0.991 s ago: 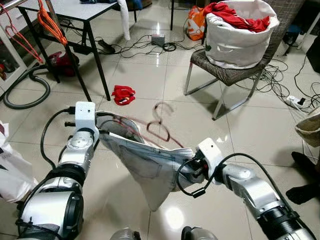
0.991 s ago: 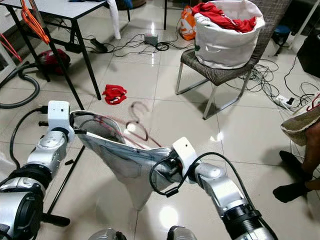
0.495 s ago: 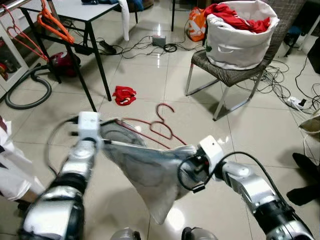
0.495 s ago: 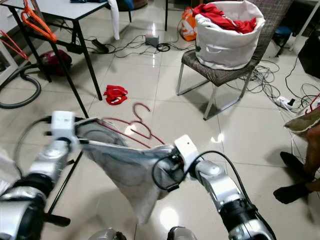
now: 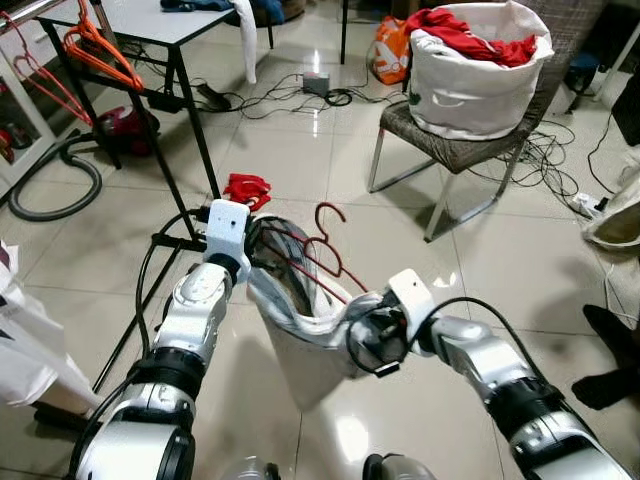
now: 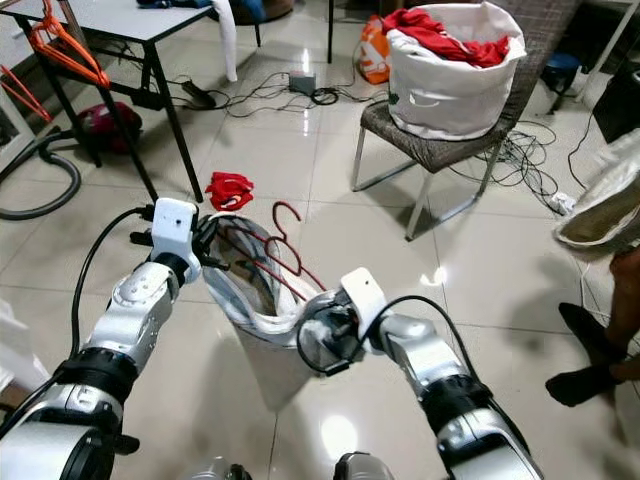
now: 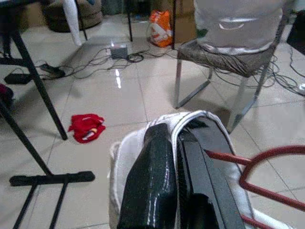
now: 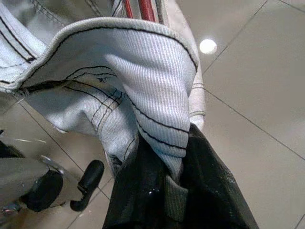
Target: Hang hanger
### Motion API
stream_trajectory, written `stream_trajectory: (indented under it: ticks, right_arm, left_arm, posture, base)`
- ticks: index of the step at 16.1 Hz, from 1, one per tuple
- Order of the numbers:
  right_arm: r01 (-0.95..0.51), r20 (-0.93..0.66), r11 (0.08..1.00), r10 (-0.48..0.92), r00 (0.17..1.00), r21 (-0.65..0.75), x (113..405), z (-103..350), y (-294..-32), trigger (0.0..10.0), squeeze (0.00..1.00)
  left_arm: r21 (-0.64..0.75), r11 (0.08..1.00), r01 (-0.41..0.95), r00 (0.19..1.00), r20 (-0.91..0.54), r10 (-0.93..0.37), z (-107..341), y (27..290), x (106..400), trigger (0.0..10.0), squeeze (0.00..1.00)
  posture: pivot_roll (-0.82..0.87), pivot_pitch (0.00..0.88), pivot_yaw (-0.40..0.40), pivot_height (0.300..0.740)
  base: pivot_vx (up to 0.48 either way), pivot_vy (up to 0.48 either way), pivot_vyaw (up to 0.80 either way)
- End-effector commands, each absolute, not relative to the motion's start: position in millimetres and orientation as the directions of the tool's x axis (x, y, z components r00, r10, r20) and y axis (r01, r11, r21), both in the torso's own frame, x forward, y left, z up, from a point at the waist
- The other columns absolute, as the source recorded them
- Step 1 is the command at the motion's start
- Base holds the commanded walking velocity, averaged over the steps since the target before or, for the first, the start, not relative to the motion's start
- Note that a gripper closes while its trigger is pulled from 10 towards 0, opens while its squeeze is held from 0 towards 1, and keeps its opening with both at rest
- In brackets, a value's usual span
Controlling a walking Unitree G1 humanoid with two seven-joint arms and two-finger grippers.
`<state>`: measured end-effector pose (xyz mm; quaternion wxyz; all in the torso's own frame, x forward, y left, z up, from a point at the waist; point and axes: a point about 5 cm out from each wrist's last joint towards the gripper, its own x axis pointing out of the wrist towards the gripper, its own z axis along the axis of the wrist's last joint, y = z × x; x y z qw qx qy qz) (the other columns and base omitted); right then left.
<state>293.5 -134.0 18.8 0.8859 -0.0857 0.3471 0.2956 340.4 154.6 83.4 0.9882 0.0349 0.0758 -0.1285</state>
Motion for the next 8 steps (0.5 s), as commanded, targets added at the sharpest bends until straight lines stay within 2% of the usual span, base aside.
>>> stream_trajectory:
  ticks: [1,8]
  right_arm:
    - [-0.576,-0.638,0.817,0.462,0.617,0.034,301.1,26.2,-134.8,10.0,0.16]
    - [-0.576,-0.638,0.817,0.462,0.617,0.034,301.1,26.2,-134.8,10.0,0.16]
  left_arm:
    - [0.055,0.956,0.290,0.948,-0.151,-0.279,86.3,150.6,340.2,0.0,0.00]
    - [0.055,0.956,0.290,0.948,-0.151,-0.279,86.3,150.6,340.2,0.0,0.00]
  posture:
    - [-0.10,0.000,0.032,0.740]
    - [-0.10,0.000,0.032,0.740]
  base:
    - [0.000,0.000,0.00]
    - [0.000,0.000,0.00]
